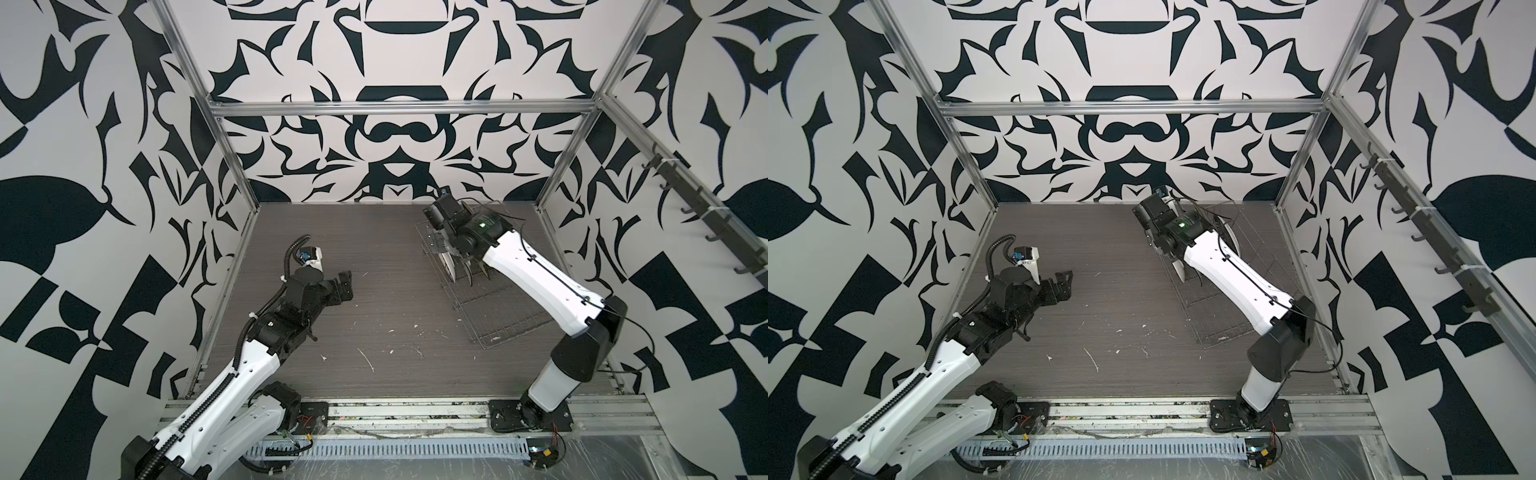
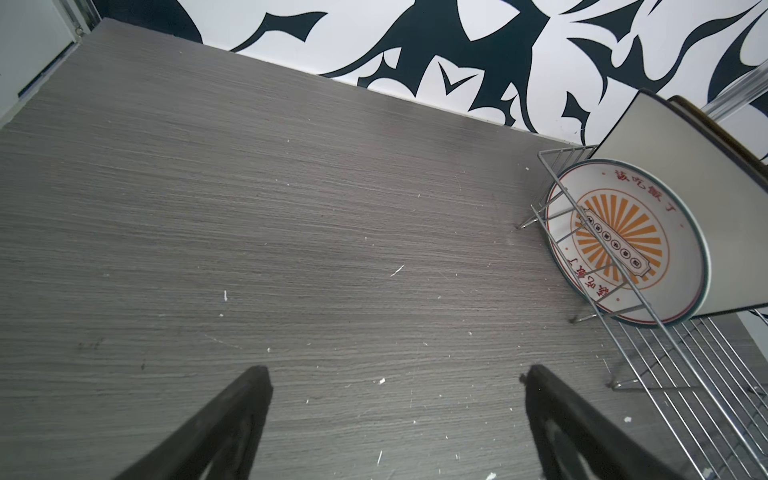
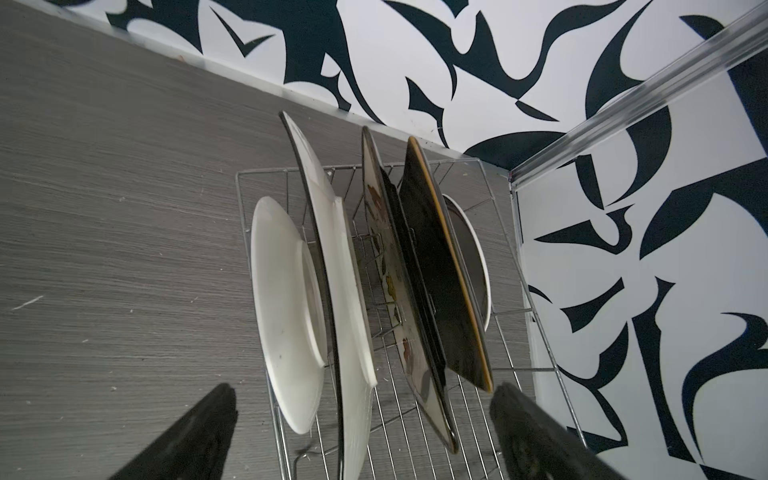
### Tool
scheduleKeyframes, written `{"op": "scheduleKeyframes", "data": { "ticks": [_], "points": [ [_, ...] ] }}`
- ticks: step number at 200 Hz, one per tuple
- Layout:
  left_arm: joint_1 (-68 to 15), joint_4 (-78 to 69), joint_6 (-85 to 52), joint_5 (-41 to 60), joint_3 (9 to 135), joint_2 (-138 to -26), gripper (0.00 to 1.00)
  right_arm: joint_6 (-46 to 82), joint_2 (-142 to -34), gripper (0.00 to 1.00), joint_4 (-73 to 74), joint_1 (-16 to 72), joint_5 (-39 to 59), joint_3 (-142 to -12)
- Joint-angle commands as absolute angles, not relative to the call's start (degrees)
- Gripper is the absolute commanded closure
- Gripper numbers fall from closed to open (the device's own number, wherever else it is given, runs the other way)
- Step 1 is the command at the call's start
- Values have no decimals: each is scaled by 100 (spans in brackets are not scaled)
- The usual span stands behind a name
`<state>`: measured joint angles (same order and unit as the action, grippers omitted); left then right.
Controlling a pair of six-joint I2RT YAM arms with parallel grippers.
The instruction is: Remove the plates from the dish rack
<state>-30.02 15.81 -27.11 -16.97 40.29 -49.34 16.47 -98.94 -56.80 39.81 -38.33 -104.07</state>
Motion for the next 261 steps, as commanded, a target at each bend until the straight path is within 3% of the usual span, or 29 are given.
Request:
{"op": "scheduleKeyframes", "data": {
  "ticks": [1, 37, 110, 164, 187, 261],
  "points": [
    [-3023, 1744, -2658, -1745, 4211, -5056, 1, 1626, -10099, 5, -6032, 4017, -4195, -10827],
    [-3023, 1594, -2563, -1515, 4237, -5241, 1, 1526, -10633, 11, -6349, 4017, -4345, -11284],
    [-3023, 1646, -2533, -1522, 4266, -5261, 1, 1275, -11383, 37, -6696, 3995, -4869, -11998],
    [-3021, 1645, -2532, -1575, 4279, -5290, 1, 1229, -11645, 43, -6846, 3759, -4644, -12348],
    [-3023, 1663, -2556, -1578, 4276, -5314, 1, 1272, -11646, 53, -6825, 3671, -4565, -12302],
    [-3023, 1711, -2558, -1605, 4263, -5256, 1, 1252, -11737, 62, -6662, 3445, -4215, -12331]
  ]
}}
